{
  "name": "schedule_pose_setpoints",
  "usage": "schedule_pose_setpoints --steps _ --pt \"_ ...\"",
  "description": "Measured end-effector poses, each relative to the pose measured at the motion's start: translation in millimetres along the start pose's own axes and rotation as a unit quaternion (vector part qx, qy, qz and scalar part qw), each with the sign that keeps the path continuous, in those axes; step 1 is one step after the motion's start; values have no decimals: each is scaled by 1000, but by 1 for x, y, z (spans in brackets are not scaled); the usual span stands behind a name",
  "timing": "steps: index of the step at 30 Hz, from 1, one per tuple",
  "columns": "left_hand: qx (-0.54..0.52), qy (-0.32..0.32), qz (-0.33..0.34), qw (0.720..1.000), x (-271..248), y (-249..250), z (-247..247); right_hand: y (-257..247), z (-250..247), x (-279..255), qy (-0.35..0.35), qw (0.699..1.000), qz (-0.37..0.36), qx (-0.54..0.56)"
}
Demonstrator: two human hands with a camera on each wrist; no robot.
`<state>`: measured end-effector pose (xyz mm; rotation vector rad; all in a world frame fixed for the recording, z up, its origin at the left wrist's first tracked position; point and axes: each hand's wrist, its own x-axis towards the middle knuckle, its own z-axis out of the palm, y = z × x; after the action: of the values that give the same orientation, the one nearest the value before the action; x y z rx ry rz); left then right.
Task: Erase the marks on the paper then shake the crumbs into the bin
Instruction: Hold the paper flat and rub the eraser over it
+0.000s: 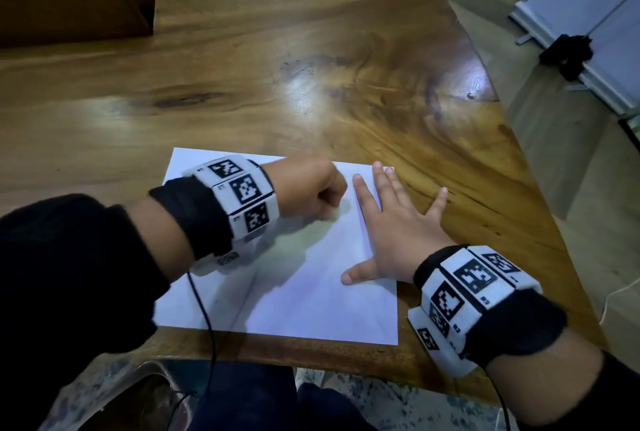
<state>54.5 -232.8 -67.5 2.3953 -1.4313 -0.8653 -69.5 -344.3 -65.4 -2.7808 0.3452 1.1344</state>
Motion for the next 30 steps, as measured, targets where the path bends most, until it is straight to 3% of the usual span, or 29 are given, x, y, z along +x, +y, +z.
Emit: schedule_pose_setpoints --steps 2,3,6,8,12,14,15,20,23,26,27,28,30 --pt "-5 -53 -7 999 -3 0 -2 0 0 0 0 1000 2 -1" --pt "-4 -44 -16 999 1 1 -5 -1 -1 0 -1 1000 2 -1" --pt "11 83 -38 996 21 6 -13 -1 0 1 -6 1000 5 3" --pt "15 113 -40 993 26 8 -10 0 -1 0 -7 1000 5 5" --pt "11 13 15 1000 -4 3 4 1 0 0 -6 1000 -1 11" --pt "1 -58 9 998 -16 0 8 1 0 1 -6 1000 -2 10" --pt "-4 -63 0 998 -16 -1 7 1 0 1 -7 1000 0 9" --pt "30 89 -7 996 12 1 -1 -1 0 1 -11 1000 3 -3" --pt "14 52 52 997 -14 -1 14 0 0 1 -8 1000 -1 1" --pt "12 -82 70 994 -43 2 26 0 1 2 -8 1000 0 3" --pt "8 -97 59 993 -43 2 24 0 1 2 -8 1000 0 3" --pt "6 -81 48 996 -38 1 21 -1 1 2 -8 1000 1 1" --pt "3 12 24 1000 -19 -1 10 -1 1 3 -8 1000 1 -2"
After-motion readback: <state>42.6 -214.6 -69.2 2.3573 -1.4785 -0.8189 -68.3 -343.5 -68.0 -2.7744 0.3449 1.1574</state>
